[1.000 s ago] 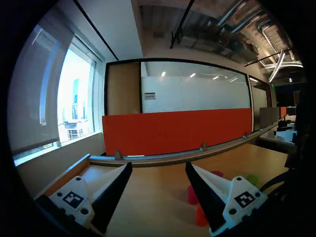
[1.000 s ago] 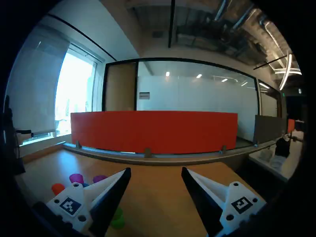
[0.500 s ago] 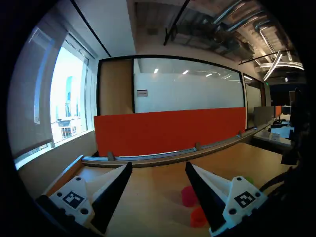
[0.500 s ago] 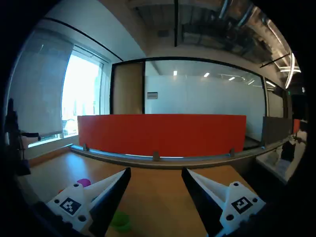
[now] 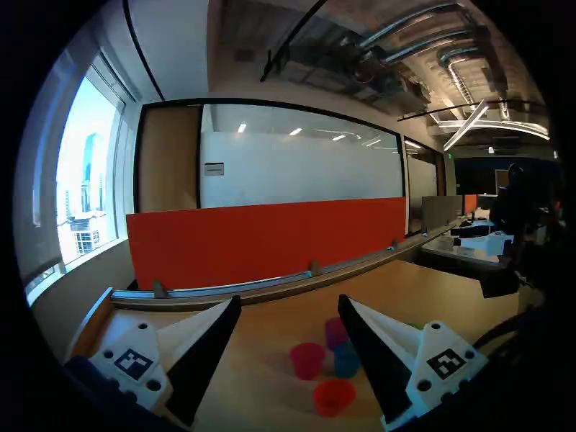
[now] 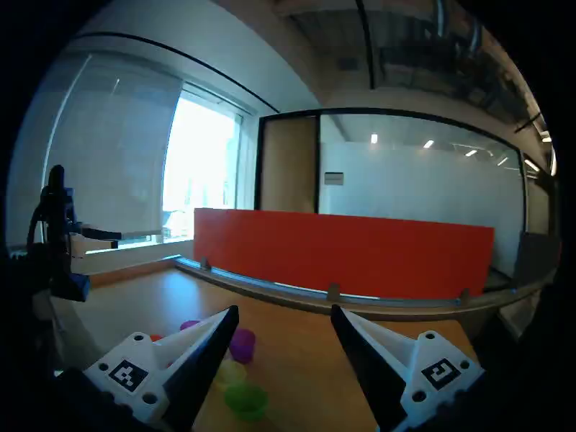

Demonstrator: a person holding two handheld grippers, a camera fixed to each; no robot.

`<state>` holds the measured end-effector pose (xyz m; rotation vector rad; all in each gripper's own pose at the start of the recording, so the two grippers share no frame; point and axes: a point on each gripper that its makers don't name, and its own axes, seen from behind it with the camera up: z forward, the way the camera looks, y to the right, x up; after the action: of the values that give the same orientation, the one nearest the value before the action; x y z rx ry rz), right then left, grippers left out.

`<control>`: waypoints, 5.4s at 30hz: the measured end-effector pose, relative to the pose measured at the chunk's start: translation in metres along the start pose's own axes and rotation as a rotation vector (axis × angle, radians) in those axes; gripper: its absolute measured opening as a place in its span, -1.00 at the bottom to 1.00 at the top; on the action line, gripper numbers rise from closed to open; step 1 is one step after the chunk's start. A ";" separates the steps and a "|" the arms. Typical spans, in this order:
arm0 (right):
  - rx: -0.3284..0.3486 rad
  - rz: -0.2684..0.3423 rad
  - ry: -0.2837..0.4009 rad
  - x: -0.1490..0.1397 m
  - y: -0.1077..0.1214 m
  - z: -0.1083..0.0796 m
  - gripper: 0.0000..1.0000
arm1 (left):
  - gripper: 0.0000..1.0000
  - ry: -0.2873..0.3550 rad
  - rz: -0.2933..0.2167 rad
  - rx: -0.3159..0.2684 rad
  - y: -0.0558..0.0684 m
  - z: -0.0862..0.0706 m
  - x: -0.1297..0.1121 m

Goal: Pour water

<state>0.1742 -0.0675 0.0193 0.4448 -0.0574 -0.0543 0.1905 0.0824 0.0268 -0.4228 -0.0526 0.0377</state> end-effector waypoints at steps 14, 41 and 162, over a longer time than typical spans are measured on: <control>0.200 0.035 0.011 0.015 -0.035 -0.004 0.98 | 1.00 0.012 -0.054 -0.176 0.027 0.010 0.008; 0.347 -0.072 -0.157 -0.018 -0.053 -0.004 0.98 | 1.00 -0.185 0.099 -0.380 0.054 0.033 -0.035; 0.429 -0.149 -0.583 -0.261 -0.050 0.049 0.99 | 1.00 -0.551 0.279 -0.617 0.090 0.105 -0.188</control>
<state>-0.0913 -0.1162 0.0308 0.8510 -0.6179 -0.3215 -0.0060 0.1981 0.0774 -1.0262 -0.5588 0.4212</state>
